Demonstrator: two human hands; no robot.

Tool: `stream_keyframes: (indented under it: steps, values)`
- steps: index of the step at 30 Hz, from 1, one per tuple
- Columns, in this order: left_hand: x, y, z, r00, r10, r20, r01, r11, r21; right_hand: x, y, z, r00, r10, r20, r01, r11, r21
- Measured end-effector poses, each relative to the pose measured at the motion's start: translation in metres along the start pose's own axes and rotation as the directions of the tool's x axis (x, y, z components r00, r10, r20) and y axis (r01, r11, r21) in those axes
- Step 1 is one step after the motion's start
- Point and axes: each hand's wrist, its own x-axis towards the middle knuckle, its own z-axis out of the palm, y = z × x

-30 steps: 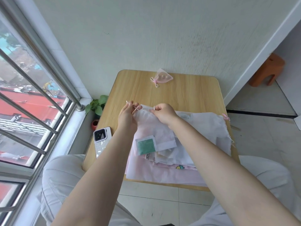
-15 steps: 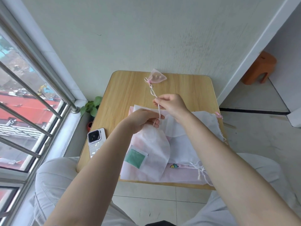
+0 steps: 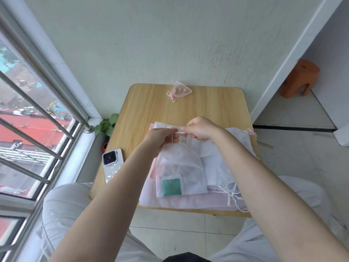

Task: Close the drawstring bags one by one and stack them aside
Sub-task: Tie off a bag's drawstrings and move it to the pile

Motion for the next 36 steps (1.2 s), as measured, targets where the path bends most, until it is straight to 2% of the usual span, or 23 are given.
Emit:
stream_keyframes:
  steps: [2,5,10,14,16,18,19,23,26,30,36]
  values:
    - [-0.001,-0.002,-0.002,1.0,0.01,0.01,-0.01,1.0,0.026,-0.003,0.0,0.001,0.996,-0.026,0.082,0.024,0.999,0.021]
    - [-0.001,-0.002,-0.003,1.0,0.02,0.015,-0.021,0.998,0.059,-0.006,-0.001,0.005,0.992,-0.07,0.11,0.064,0.996,0.057]
    - [-0.006,-0.001,-0.008,0.997,0.037,0.07,-0.043,0.994,0.096,-0.01,-0.002,0.01,0.986,-0.056,0.16,0.061,0.998,-0.028]
    - [-0.008,0.0,-0.009,0.992,0.035,0.124,-0.05,0.992,0.117,-0.013,-0.004,0.01,0.99,-0.042,0.132,0.053,0.995,-0.079]
    - [-0.01,0.003,-0.008,0.992,0.034,0.119,-0.052,0.987,0.154,-0.008,0.0,0.007,0.998,-0.063,0.02,0.064,0.995,-0.074]
    - [-0.012,0.005,-0.007,0.992,0.038,0.117,-0.062,0.976,0.208,-0.003,0.005,0.004,0.993,-0.061,-0.106,0.063,0.998,0.017]
    - [-0.013,0.006,-0.007,0.991,0.047,0.125,-0.076,0.968,0.239,-0.003,0.007,0.004,0.994,-0.045,-0.105,0.053,0.996,0.077]
    - [-0.016,0.008,-0.002,0.983,0.135,0.126,-0.171,0.923,0.345,-0.002,0.014,0.017,0.993,0.019,0.113,-0.052,0.953,0.3]
    - [-0.018,0.007,0.002,0.958,0.284,0.035,-0.267,0.843,0.466,0.001,0.019,0.022,0.986,0.063,0.155,-0.124,0.895,0.428]
    - [-0.015,-0.001,0.0,0.92,0.393,0.0,-0.324,0.758,0.565,0.0,0.02,0.022,0.98,0.054,0.19,-0.141,0.864,0.483]
    - [-0.017,-0.008,0.002,0.912,0.408,-0.04,-0.311,0.754,0.579,-0.001,0.018,0.022,0.982,0.027,0.187,-0.125,0.837,0.533]
